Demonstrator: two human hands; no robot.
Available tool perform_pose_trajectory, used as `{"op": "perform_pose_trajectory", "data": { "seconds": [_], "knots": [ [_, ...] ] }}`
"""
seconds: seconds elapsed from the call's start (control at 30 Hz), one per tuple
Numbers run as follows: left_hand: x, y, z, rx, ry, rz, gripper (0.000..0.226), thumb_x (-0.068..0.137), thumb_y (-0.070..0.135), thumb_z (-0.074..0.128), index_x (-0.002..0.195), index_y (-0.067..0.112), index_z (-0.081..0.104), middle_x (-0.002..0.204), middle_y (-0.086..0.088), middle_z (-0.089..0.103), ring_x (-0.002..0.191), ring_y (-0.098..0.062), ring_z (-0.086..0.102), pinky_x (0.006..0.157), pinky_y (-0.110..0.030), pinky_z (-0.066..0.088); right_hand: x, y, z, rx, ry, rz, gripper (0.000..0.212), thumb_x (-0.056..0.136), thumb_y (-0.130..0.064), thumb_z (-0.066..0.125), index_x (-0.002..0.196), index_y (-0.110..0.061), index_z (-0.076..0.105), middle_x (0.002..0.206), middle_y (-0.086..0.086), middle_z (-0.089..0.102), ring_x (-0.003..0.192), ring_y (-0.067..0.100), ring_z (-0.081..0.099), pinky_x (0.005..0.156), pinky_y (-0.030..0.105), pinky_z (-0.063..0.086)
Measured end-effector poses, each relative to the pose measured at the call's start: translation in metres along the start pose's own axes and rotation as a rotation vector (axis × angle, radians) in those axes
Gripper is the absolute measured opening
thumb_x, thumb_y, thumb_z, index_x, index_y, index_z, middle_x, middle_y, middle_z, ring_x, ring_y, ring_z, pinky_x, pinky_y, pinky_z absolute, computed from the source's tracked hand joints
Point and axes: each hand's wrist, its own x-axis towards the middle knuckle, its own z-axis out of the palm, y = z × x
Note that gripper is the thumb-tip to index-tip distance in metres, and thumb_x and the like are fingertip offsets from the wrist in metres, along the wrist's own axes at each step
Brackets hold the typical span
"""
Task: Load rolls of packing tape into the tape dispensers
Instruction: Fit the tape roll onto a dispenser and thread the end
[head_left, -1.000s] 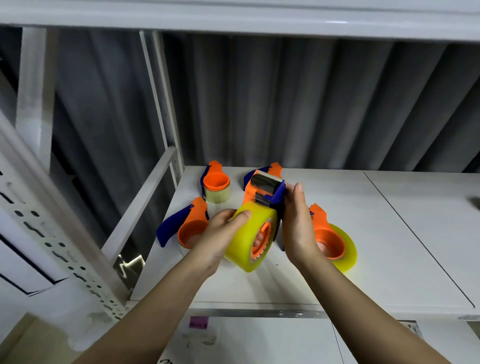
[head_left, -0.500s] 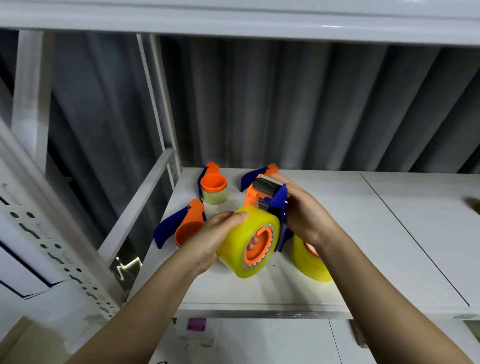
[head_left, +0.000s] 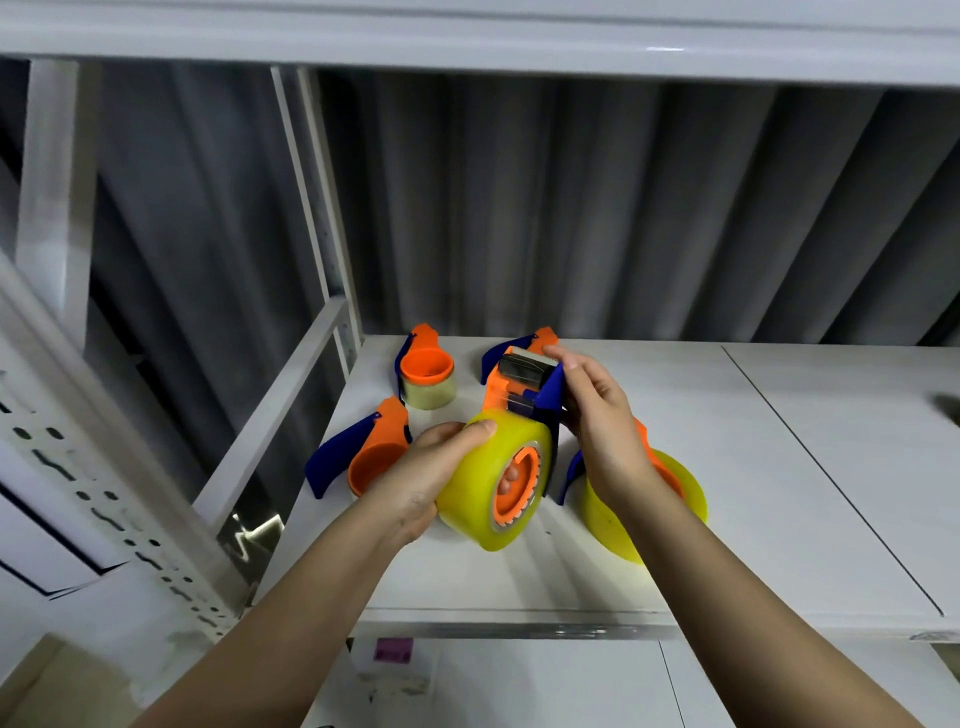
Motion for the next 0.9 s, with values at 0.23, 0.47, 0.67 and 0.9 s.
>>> {"op": "perform_pose_trajectory", "data": {
  "seconds": [0.23,0.47,0.67,0.9],
  "knots": [
    [0.008,-0.003,0.001,0.034,0.032,-0.028,0.011,0.091,0.036,0.059,0.095,0.025,0.059,0.099,-0.004,0.068,0.095,-0.024,0.066,0.09,-0.04,0.053,0.002,0.009,0.008,0.086,0.037,0.121,0.034,0.103,-0.028,0.03,0.122,-0.028,0.059,0.109,-0.005,0.072,0.104,0.009,0.066,0.09,0.023,0.05],
    [0.012,-0.007,0.0,0.031,0.065,-0.044,0.015,0.091,0.038,0.059,0.096,0.024,0.059,0.093,-0.002,0.068,0.089,-0.022,0.066,0.087,-0.039,0.053,0.013,0.008,0.006,-0.152,-0.017,0.025,0.035,0.104,-0.012,0.022,0.121,-0.03,0.047,0.101,-0.017,0.061,0.101,0.01,0.059,0.081,0.015,0.045],
    [0.017,-0.011,0.004,0.017,0.07,-0.078,0.037,0.091,0.042,0.057,0.122,0.023,0.051,0.103,-0.003,0.065,0.098,-0.026,0.064,0.093,-0.042,0.051,0.014,0.009,-0.005,-0.287,-0.073,0.071,0.052,0.093,-0.049,0.021,0.138,-0.028,0.037,0.124,-0.003,0.057,0.111,0.015,0.055,0.087,0.024,0.042],
    [0.019,0.0,0.002,0.076,-0.063,-0.01,0.023,0.09,0.006,0.055,0.112,0.009,0.059,0.085,-0.001,0.075,0.081,-0.013,0.071,0.079,-0.027,0.056,-0.001,0.009,-0.003,-0.274,0.114,0.003,0.007,0.099,-0.017,0.044,0.103,-0.019,0.049,0.111,0.004,0.06,0.087,0.014,0.063,0.066,0.019,0.044]
  ]
}}
